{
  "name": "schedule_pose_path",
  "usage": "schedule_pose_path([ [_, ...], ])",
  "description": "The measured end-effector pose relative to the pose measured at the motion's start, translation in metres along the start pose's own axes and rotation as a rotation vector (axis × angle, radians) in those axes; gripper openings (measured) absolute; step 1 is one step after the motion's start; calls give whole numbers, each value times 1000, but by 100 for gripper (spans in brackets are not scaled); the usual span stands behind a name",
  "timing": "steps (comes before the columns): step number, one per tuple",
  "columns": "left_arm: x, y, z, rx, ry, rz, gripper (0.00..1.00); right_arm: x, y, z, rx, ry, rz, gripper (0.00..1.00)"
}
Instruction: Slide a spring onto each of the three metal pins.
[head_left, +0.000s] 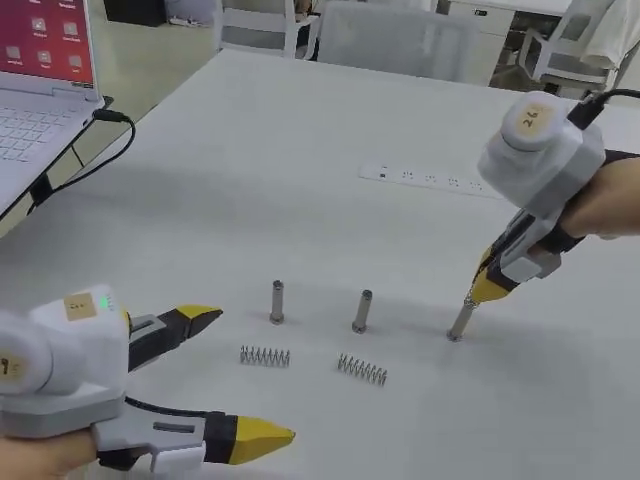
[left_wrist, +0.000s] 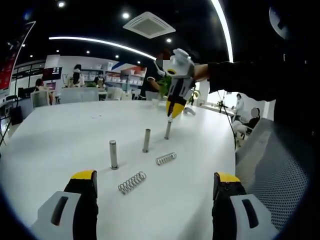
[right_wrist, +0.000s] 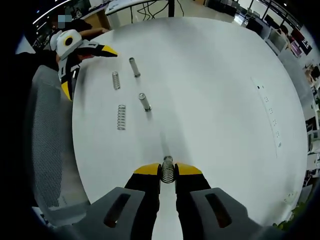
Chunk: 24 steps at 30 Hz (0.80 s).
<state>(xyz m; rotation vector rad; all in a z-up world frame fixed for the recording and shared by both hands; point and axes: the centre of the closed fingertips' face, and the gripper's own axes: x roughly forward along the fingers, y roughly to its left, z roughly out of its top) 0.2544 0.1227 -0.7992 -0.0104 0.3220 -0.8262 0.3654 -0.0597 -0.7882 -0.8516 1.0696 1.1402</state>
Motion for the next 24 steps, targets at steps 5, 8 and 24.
schedule_pose_path([
  [5, -1, 0, -1, -1, 0, 1, 93, 4, 0, -2, 3, 6, 4, 9],
  [8, -1, -1, -1, -1, 2, -1, 93, 9, 1, -3, 3, 11, 5, 9],
  [24, -1, -2, -1, -1, 7, -6, 92, 38, 4, -12, 7, 54, 6, 9],
])
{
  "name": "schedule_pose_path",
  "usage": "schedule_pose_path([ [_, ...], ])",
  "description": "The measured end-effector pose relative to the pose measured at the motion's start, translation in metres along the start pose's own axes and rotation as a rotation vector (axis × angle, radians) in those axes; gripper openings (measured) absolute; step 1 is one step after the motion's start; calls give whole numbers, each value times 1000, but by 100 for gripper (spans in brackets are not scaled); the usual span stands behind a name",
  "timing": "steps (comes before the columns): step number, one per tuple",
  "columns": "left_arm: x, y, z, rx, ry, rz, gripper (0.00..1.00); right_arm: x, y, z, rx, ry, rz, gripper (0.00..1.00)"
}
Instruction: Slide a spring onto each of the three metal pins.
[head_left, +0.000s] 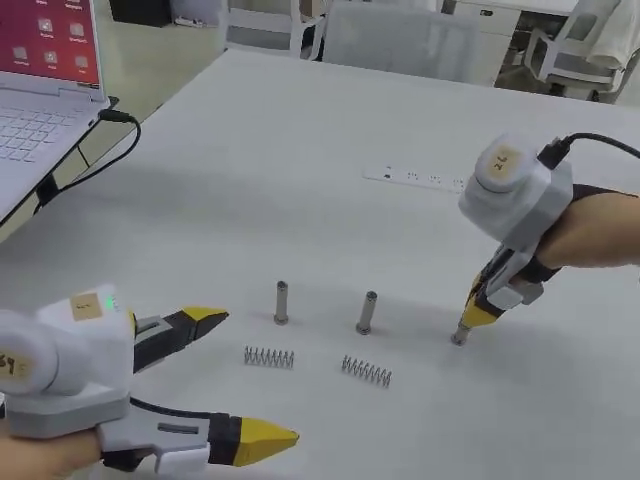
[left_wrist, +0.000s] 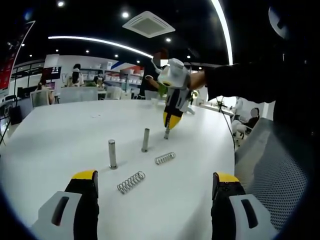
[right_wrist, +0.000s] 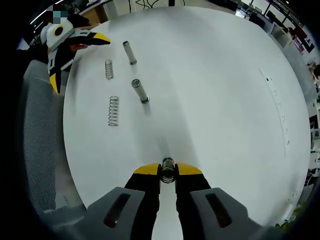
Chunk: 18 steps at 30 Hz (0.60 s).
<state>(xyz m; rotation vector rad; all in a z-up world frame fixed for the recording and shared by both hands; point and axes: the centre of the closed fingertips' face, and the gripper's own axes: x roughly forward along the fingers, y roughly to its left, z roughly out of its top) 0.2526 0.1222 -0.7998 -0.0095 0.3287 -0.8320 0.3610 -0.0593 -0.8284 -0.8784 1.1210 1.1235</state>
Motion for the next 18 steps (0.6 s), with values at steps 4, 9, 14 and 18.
schedule_pose_path([
  [4, -1, 0, 0, 0, 0, 2, 92, 7, -2, -1, 4, 3, 0, 9],
  [9, 0, 0, 1, 1, 3, 3, 92, 12, -3, -3, 6, 8, 1, 9],
  [14, 0, 0, 2, 0, 1, 4, 92, 15, -3, -5, 12, 13, 2, 9],
  [18, 0, 0, 1, -1, 2, 4, 91, 14, -2, -4, 14, 10, 3, 9],
])
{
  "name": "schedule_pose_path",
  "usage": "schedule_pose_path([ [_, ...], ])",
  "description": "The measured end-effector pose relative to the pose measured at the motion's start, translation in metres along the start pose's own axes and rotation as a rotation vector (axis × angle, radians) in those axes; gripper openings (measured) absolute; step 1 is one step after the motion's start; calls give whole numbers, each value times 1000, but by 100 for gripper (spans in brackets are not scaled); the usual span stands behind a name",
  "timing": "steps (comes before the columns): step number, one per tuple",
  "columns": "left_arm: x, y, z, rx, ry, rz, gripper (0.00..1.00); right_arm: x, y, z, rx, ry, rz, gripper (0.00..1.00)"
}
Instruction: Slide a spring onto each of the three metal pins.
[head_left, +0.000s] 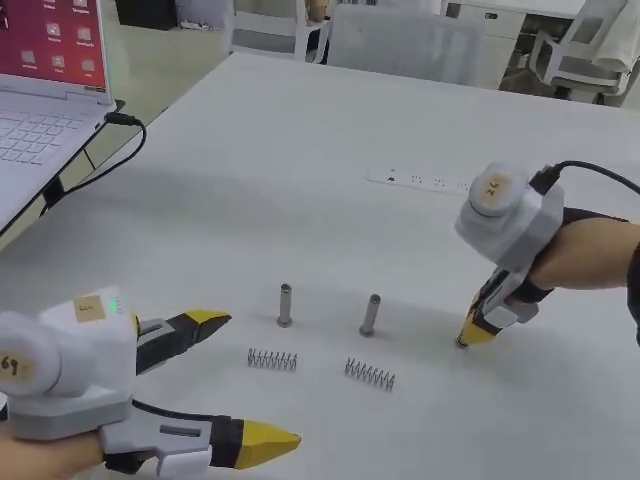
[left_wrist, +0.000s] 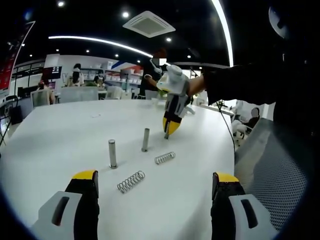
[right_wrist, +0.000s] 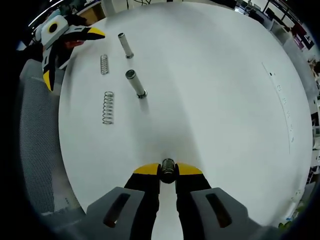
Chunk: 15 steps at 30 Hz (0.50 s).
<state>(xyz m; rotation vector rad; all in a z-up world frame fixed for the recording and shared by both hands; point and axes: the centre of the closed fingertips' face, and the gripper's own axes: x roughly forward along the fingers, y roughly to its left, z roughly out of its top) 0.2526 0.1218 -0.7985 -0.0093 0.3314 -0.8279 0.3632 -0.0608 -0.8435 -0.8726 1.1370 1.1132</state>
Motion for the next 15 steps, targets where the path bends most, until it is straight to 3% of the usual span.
schedule_pose_path([
  [15, 2, 0, -1, -2, 0, -6, 91, -3, -2, 2, 2, -33, -4, 19],
])
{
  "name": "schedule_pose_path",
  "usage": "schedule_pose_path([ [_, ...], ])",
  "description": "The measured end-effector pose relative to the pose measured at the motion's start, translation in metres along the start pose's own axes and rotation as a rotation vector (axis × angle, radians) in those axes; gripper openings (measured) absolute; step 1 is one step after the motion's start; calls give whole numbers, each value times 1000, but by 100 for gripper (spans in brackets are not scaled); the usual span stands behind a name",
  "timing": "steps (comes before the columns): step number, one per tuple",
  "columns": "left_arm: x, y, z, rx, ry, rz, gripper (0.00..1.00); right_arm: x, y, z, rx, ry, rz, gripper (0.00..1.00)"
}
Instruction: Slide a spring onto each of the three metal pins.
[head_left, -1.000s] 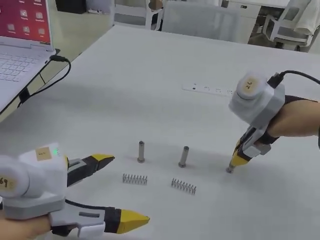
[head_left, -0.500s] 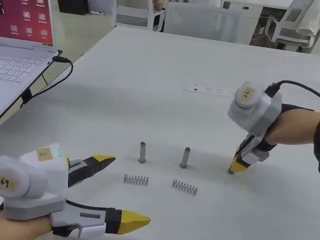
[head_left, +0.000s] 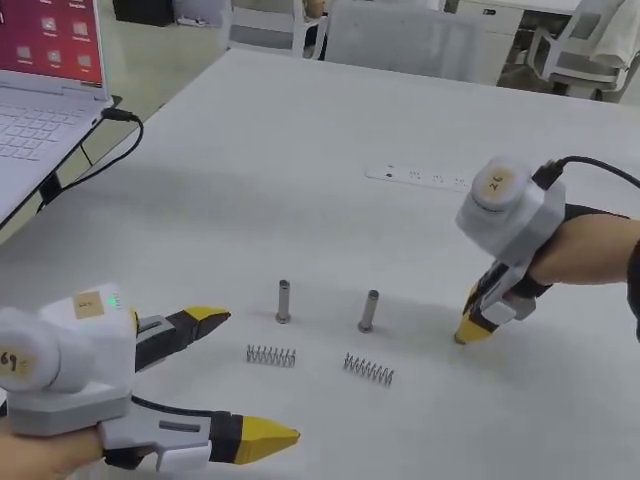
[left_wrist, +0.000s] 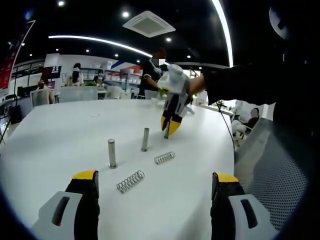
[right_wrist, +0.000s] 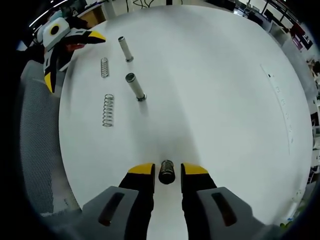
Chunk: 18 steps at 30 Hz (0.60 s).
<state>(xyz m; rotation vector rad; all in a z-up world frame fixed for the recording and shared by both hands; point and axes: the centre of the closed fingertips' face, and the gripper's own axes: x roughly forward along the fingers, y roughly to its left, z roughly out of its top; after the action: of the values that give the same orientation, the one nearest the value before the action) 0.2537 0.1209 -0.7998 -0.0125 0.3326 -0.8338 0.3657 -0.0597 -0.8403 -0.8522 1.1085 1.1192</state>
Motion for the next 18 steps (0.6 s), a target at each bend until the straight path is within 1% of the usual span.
schedule_pose_path([
  [8, 1, 0, 0, 5, 1, -5, 90, -7, -3, 4, 3, -29, -20, 23],
  [12, 1, -1, 0, 4, 1, -8, 90, -14, -1, 10, -3, -50, -30, 24],
  [18, 1, -2, 1, 4, -4, -13, 90, -20, 4, 15, -18, -66, -42, 25],
])
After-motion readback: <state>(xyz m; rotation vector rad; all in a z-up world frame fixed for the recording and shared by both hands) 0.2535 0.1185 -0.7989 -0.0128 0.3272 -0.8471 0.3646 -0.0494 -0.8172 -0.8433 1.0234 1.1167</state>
